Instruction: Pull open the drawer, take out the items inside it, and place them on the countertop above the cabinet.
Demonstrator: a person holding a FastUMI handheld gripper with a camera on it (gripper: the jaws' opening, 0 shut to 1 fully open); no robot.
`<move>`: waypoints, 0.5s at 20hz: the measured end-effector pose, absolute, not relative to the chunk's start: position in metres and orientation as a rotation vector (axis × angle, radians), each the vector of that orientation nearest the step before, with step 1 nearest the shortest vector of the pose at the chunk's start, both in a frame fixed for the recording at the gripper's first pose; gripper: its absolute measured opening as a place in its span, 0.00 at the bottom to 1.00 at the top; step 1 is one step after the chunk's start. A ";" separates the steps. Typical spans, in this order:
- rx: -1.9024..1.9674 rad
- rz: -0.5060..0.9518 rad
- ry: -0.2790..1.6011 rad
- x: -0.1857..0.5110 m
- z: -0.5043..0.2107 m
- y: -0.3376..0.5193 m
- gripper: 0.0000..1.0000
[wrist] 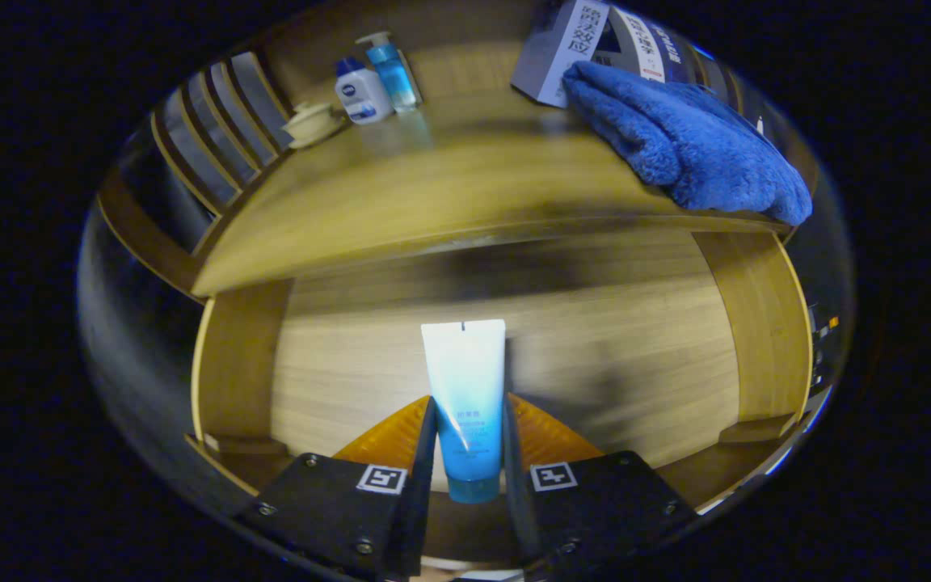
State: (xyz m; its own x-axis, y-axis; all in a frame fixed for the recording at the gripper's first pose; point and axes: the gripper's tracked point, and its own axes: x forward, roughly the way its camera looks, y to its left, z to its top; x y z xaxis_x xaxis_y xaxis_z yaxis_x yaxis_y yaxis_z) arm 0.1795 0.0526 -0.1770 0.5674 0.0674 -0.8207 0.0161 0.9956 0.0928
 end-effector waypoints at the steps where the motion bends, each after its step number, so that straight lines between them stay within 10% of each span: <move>1: 0.099 0.043 0.934 0.182 -0.176 0.054 0.41; 10: 0.057 0.079 0.534 0.191 -0.083 0.044 0.41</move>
